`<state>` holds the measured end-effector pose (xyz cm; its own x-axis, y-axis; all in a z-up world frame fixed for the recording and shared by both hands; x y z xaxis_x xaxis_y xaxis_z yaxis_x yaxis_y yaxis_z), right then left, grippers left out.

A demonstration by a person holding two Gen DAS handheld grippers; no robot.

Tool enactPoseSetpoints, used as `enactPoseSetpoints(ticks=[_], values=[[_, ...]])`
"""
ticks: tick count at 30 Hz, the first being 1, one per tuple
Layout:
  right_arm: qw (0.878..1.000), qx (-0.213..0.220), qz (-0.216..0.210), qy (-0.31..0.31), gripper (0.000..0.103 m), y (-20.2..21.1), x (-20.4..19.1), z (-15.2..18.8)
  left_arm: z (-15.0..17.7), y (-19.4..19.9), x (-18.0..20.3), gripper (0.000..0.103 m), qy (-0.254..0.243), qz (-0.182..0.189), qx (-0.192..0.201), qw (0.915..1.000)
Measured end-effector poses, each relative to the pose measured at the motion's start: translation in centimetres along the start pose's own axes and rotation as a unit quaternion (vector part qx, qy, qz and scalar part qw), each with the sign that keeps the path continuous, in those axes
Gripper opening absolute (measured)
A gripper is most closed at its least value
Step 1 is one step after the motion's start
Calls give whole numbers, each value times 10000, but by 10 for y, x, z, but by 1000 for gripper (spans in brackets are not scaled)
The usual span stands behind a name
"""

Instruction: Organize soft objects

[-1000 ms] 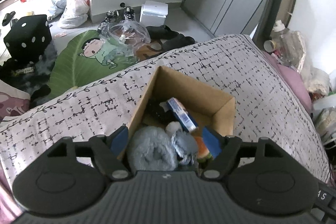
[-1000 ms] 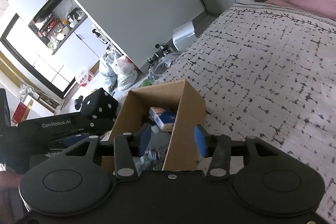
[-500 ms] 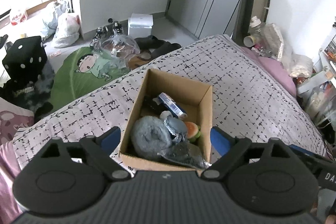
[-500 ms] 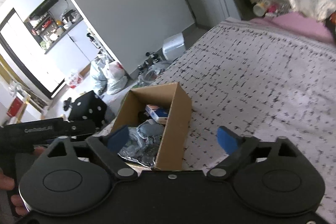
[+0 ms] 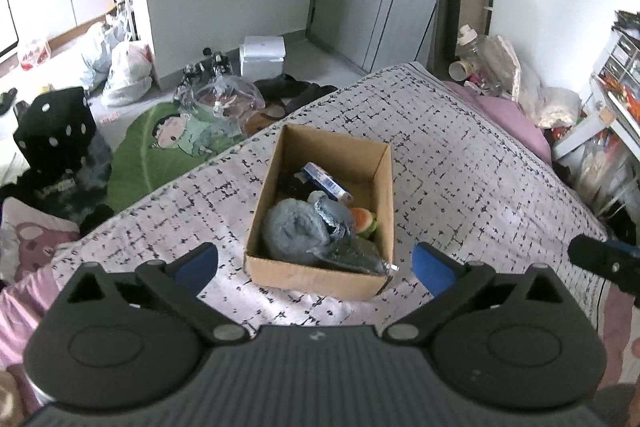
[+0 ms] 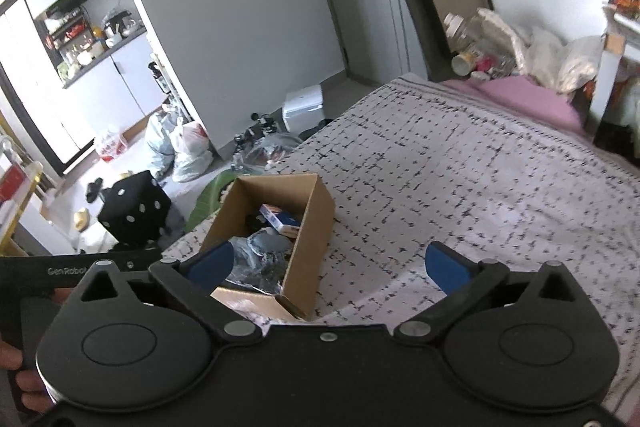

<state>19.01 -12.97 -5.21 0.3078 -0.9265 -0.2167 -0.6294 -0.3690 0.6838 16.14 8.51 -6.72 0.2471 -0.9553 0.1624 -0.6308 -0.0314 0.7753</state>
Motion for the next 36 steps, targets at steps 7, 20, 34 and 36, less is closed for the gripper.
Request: enactPoseSetpoints(ticks=[7,20,34,36], values=[[9999,17,158,-2,103,24,0,9,9,27,3,103,-228,15,167,9996],[9978,-91,617,-224,103,64,10,33,33,65,17,103,-638,-75,326,9974],[9965,114,824,-13,103,100,2,51,48,104,23,103,-902,81,524,9945],[9964,130,838,10,103,103,1,53,50,108,23,103,-915,79,544,9943]])
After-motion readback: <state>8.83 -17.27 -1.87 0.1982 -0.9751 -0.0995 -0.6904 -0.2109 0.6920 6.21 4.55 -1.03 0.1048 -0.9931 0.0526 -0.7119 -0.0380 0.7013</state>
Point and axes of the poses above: each gripper's, at about its wrist camera, not at the fingertips, and y roughly against the way its jaws point, x to its right, z to its underside, the point moved 7 cm from there along -y, roughly the way its jaws point, and after that the axes turned 3 degrees about z, right-handed, at the moved point
